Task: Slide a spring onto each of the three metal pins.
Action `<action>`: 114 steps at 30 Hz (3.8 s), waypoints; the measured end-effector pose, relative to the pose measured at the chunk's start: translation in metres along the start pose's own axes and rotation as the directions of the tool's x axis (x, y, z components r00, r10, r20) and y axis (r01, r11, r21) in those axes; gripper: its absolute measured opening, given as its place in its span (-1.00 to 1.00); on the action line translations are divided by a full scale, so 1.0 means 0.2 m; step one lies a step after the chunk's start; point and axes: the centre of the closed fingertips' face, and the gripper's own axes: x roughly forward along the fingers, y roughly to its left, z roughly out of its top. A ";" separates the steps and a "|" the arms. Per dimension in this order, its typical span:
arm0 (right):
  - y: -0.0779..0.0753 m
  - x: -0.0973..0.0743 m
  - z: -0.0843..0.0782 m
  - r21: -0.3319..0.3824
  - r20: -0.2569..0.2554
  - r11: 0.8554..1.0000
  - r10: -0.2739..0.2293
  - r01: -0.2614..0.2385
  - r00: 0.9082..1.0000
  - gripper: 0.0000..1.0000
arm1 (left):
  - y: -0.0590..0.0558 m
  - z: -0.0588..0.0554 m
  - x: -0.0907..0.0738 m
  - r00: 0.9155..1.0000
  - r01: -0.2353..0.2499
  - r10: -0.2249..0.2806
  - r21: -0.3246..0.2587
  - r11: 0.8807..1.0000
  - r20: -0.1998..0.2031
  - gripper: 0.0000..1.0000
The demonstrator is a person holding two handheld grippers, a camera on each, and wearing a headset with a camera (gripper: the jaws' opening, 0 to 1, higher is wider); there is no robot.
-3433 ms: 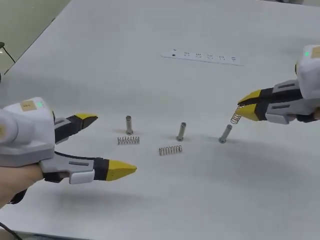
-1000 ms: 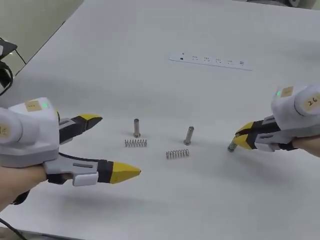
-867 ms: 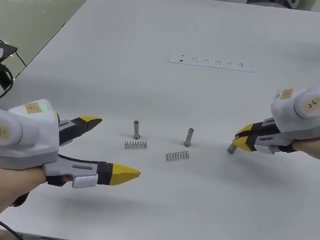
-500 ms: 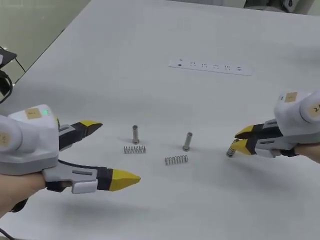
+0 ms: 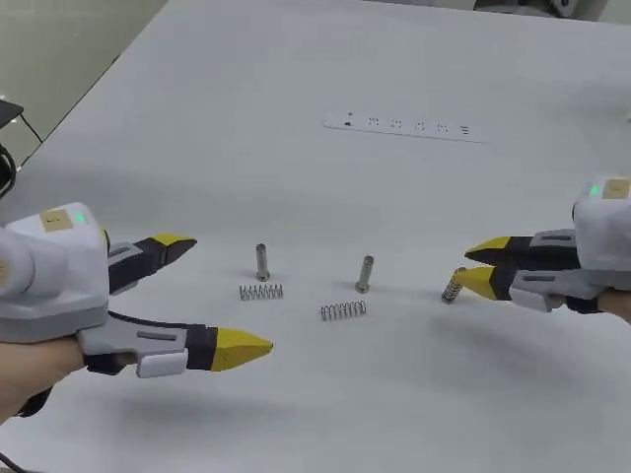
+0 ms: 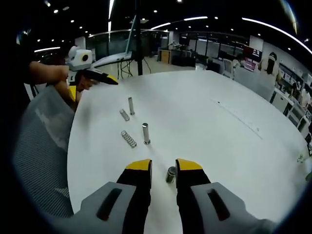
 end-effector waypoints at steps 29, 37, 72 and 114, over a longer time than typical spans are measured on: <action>0.21 0.01 -0.11 -0.006 -0.008 0.999 0.044 -0.044 0.999 -0.59 | -0.01 -0.01 -0.01 1.000 0.001 -0.001 -0.005 1.000 -0.003 0.96; 0.27 0.08 -0.04 -0.111 -0.043 0.988 0.105 -0.109 0.994 -0.59 | -0.01 -0.02 -0.02 1.000 0.002 -0.002 -0.008 1.000 -0.007 0.96; 0.42 0.52 0.03 -0.400 -0.279 0.857 0.224 -0.325 0.934 -0.69 | -0.03 -0.04 -0.04 1.000 0.013 -0.012 0.002 1.000 -0.022 0.96; 0.42 0.35 0.08 -0.399 -0.279 0.850 0.245 -0.344 0.928 -0.84 | -0.13 -0.01 0.04 0.996 0.071 -0.069 0.050 0.996 -0.049 0.93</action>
